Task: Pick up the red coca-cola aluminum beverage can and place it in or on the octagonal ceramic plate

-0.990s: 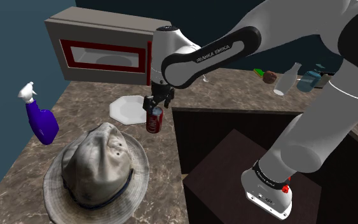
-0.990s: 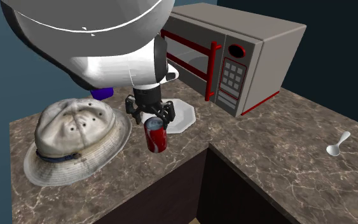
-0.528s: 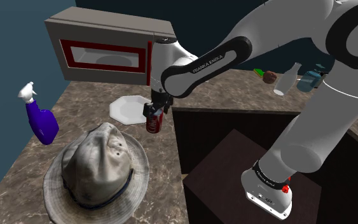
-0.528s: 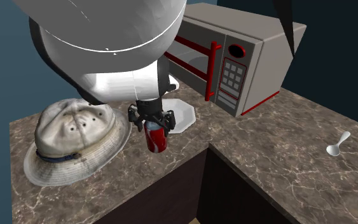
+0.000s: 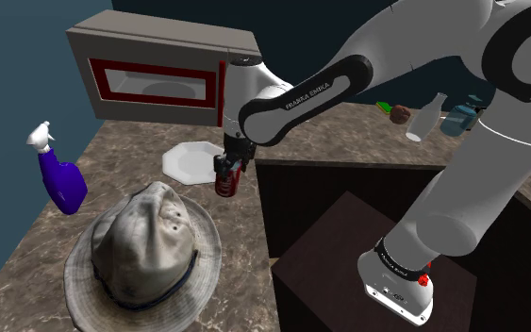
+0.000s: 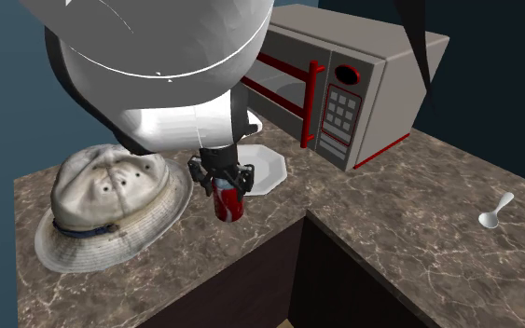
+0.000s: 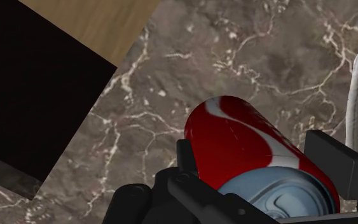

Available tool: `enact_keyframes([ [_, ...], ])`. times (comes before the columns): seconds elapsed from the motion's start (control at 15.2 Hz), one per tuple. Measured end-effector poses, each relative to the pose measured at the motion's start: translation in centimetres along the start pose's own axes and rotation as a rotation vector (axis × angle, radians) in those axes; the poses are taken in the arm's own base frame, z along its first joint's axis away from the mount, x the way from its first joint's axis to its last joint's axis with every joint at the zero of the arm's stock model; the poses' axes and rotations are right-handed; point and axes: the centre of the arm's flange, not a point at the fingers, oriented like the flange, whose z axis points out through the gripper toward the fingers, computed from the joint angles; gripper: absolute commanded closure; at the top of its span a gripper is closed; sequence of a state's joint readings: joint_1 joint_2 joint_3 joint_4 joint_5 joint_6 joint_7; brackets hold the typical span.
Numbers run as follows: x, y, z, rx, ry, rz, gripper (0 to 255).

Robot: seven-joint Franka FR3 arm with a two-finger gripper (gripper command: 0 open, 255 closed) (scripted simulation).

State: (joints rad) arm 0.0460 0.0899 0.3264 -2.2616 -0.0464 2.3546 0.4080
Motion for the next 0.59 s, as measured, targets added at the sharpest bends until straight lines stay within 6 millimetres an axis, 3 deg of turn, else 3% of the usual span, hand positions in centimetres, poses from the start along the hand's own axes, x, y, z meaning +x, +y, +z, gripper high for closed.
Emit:
enact_keyframes([
  [0.59, 0.06, -0.06, -0.22, 0.000, 0.000, -0.001, 255],
])
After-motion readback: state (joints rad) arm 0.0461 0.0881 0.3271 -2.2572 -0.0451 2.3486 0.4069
